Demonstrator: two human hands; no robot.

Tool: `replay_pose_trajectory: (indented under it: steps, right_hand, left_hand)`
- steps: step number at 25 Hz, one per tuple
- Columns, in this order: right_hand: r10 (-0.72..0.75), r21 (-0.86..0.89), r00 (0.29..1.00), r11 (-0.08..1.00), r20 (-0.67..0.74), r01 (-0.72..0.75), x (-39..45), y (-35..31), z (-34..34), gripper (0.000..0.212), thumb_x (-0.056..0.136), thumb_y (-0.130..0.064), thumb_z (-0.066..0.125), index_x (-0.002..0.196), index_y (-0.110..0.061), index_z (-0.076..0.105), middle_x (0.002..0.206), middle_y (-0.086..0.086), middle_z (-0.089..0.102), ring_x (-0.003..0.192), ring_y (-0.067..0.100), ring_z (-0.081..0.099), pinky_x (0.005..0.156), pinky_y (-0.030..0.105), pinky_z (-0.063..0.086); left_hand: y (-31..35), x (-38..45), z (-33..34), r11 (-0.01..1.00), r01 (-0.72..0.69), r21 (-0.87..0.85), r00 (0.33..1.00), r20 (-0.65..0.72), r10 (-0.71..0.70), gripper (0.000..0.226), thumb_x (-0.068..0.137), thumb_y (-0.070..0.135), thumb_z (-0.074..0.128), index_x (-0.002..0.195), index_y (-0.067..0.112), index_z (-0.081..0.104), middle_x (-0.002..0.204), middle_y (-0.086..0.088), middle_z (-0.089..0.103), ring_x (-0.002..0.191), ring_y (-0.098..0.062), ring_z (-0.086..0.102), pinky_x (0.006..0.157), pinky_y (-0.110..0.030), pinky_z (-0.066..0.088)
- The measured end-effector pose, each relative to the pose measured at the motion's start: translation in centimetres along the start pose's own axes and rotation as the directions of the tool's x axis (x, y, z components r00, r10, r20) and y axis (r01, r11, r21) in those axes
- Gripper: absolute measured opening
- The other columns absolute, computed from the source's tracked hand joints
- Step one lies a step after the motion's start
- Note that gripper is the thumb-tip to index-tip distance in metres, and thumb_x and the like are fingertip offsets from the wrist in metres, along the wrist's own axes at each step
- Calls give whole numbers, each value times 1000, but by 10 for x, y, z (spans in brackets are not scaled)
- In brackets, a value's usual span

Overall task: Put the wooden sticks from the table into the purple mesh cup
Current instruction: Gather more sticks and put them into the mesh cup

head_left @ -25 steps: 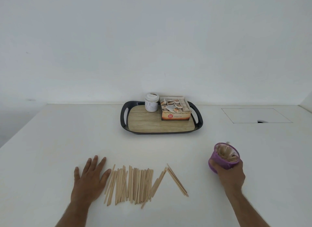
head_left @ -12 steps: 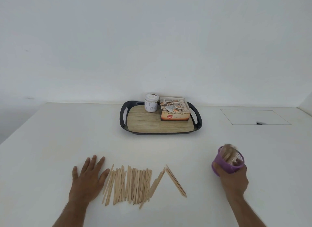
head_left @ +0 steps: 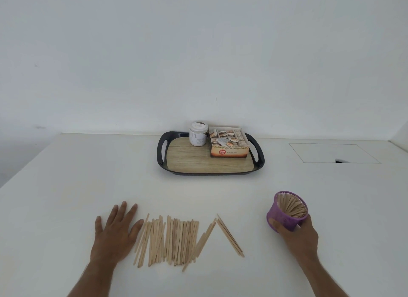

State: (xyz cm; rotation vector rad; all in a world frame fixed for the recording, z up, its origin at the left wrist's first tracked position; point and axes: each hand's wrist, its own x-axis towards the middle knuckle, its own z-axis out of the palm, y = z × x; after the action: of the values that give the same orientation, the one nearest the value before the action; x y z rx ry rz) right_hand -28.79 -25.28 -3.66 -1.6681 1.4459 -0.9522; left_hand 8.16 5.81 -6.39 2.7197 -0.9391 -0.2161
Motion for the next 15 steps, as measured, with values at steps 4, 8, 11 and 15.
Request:
replay_pose_trajectory:
  steps: [4, 8, 11, 15]
  right_hand:
    - [18, -7, 1000, 1000, 11, -17, -6, 1, -4, 109, 44, -50, 93, 137, -32, 39, 118, -11, 61, 108, 20, 57, 89, 34, 45]
    - [-27, 57, 988, 998, -154, 37, -27, 7, -10, 85, 50, -46, 95, 120, -31, 49, 116, -4, 59, 106, 14, 57, 91, 17, 41]
    - [-171, -67, 985, 983, -24, 169, -53, 6, 4, 41, 60, -39, 92, 84, -34, 59, 80, -7, 64, 77, 9, 60, 68, 7, 42]
    - [-226, -318, 936, 897, 269, 308, -71, -21, 38, 27, 75, -52, 77, 84, -30, 65, 74, -12, 63, 71, 2, 60, 66, 21, 44]
  left_hand:
    - [-1, 2, -1, 1000, 2, 1, 1000, 9, -2, 64, 101, 61, 22, 161, 40, 11, 171, 9, 2, 158, -11, -4, 125, -52, -6]
    - [-1, 4, -1, 996, 26, -88, 1000, -10, -27, 61, 102, 59, 33, 158, 37, 27, 170, 9, 15, 158, -10, 6, 125, -50, -4]
    - [9, 10, -10, 977, 78, -197, 989, -112, -101, 49, 100, 51, 49, 142, 27, 56, 153, 3, 51, 147, -19, 38, 122, -50, 18]
    - [51, 7, -26, 962, -36, -271, 964, -265, -38, 20, 91, 44, 65, 93, 25, 71, 93, 7, 72, 96, -22, 67, 85, -41, 52]
